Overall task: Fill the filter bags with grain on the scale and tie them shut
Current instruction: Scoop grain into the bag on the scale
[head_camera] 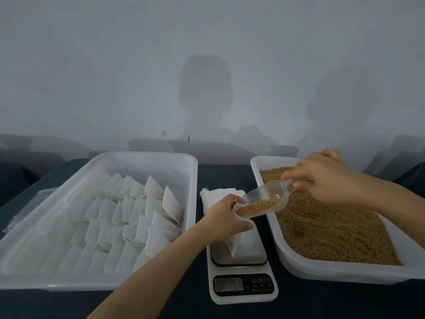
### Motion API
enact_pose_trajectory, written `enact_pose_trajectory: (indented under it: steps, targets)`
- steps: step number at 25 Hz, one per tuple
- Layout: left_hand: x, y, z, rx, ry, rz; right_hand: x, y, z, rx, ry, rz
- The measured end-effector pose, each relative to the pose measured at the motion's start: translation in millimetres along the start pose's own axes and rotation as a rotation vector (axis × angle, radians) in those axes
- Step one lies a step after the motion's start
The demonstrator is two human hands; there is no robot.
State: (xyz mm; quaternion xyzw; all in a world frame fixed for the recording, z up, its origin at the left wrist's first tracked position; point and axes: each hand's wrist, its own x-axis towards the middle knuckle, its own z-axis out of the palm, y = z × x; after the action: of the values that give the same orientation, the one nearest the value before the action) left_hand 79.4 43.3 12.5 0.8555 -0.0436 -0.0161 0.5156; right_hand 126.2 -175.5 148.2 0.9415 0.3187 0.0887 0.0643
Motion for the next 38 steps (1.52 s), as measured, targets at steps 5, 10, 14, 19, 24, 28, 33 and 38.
enact_pose_trajectory:
  steps: [5, 10, 14, 19, 24, 28, 33, 38]
  targets:
    - [-1, 1, -1, 0.027, 0.009, 0.002, 8, -15, -10, -0.149, 0.003, -0.055]
    - [-1, 2, -2, 0.041, 0.014, -0.028, 6, -32, -15, -0.339, 0.110, -0.145]
    - [-1, 2, -1, 0.057, 0.020, -0.033, -5, -44, -19, -0.387, 0.219, -0.223]
    - [-2, 5, -1, 0.059, 0.034, -0.027, -14, -48, -20, -0.445, 0.349, -0.292]
    - [-4, 8, -1, 0.066, 0.027, -0.034, -16, -45, -20, -0.431, 0.359, -0.265]
    - [-4, 7, -1, 0.066, 0.030, -0.033, -17, -36, -20, -0.422, 0.434, -0.248]
    - [-2, 3, 0, 0.065, 0.039, -0.032, -20, -14, -14, -0.337, 0.487, -0.154]
    - [-2, 2, -1, 0.027, 0.041, -0.054, -23, 15, 7, -0.337, 0.452, 0.012]
